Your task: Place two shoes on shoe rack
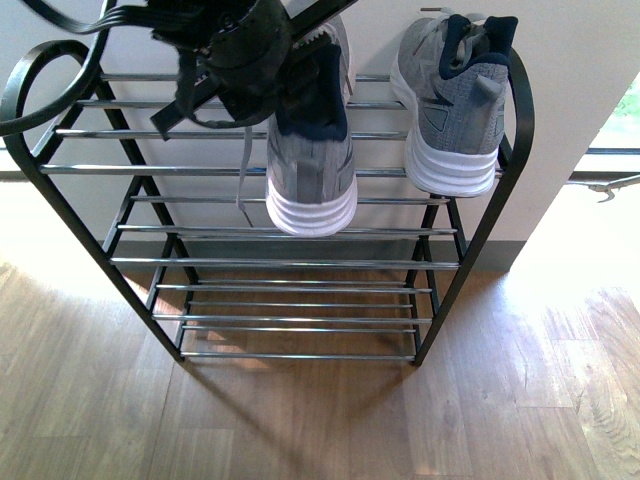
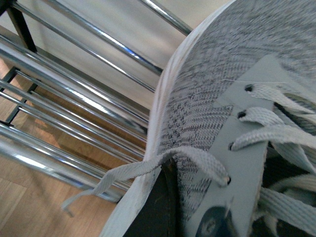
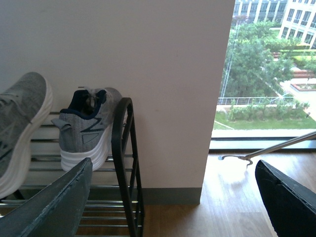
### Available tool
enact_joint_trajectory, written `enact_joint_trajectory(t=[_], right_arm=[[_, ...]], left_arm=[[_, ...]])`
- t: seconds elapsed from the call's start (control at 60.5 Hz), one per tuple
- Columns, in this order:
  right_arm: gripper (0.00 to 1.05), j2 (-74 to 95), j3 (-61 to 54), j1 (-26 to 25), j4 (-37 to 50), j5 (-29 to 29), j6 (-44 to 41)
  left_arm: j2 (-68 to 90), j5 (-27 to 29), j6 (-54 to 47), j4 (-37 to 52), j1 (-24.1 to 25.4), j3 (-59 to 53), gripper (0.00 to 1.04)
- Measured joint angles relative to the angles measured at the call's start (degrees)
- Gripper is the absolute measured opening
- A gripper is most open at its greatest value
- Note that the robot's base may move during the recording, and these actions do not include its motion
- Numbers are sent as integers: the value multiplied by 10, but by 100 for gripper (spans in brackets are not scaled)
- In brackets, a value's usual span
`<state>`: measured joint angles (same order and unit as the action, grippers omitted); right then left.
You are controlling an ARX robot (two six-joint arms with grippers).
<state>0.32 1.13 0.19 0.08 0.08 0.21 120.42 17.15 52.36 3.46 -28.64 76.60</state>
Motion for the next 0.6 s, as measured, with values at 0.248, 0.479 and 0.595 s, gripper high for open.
enact_joint_trajectory(t=[0.248,0.479,0.595], right_arm=[[96,0,0,0,0,0,0],[96,0,0,0,0,0,0],[96,0,0,0,0,0,0]], left_arm=[[94,-41,14,-65,-13,162,2],[120,-48,-8,-81,-8,203,9],[109,-60,-17,-58,-7,191,29]])
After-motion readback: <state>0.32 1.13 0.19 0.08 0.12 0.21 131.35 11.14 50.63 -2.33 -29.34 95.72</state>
